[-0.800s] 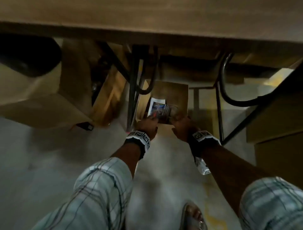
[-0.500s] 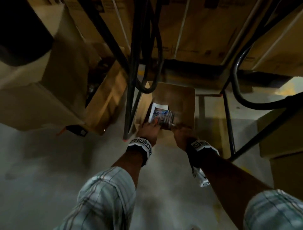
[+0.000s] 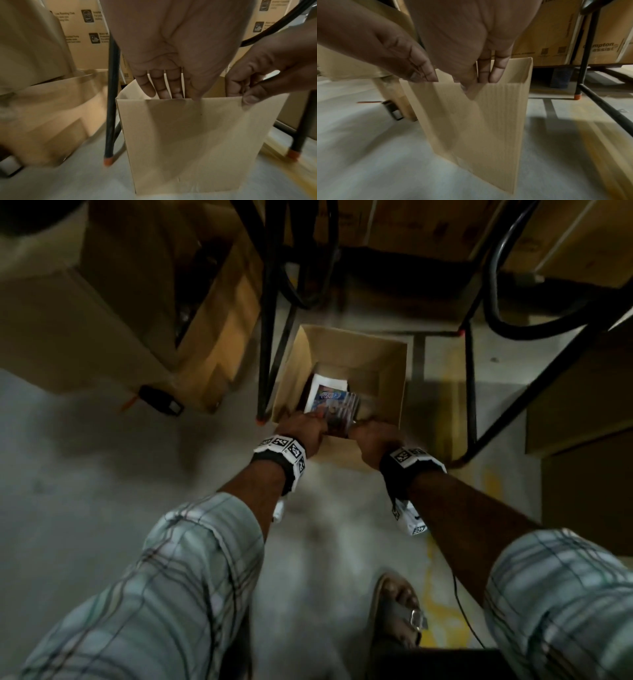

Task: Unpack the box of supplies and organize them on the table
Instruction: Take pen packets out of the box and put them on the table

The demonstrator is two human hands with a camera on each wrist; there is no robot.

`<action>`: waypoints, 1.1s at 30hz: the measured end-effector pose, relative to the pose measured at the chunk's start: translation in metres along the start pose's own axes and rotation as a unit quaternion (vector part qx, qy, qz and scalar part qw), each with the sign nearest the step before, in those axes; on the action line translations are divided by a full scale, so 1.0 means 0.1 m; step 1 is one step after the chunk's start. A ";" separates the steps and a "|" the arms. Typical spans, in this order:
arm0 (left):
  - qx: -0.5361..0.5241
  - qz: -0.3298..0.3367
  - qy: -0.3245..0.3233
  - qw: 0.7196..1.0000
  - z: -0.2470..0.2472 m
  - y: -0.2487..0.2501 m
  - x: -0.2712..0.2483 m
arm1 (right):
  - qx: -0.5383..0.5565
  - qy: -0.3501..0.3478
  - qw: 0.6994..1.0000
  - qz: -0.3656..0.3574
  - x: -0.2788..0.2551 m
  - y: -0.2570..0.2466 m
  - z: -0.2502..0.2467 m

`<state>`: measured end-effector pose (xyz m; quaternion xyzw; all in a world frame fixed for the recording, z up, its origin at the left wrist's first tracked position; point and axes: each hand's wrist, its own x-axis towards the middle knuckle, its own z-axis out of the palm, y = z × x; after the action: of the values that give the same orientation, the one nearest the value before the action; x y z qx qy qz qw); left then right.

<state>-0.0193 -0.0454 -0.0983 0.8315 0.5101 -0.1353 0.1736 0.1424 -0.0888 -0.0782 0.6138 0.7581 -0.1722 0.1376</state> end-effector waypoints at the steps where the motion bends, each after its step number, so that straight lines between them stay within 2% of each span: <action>1: -0.013 -0.004 -0.003 1.000 0.04 0.02 -0.11 | 0.001 -0.003 1.000 -0.004 -0.10 -0.06 0.03; 8: 0.002 -0.037 0.004 0.999 0.46 0.31 -0.89 | 0.039 -0.059 0.997 0.010 -0.68 -0.38 0.29; 15: -0.018 -0.070 -0.070 0.995 0.67 0.53 -1.46 | 0.012 -0.128 0.992 -0.020 -1.23 -0.62 0.51; 21: -0.003 -0.054 -0.127 0.990 0.74 0.68 -1.75 | -0.017 -0.195 0.979 -0.051 -1.54 -0.73 0.65; 25: -0.048 -0.052 -0.127 0.989 0.82 0.62 -1.74 | 0.020 -0.224 0.974 -0.036 -1.43 -0.73 0.62; 33: -0.098 -0.066 -0.134 0.984 0.83 0.10 -1.20 | 0.126 -0.223 0.966 0.025 -0.54 -0.48 0.49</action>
<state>-0.0675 -0.1817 -0.1235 0.7493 0.5469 -0.2055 0.3118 0.1064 -0.1661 -0.0950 0.5910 0.6648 -0.3955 0.2287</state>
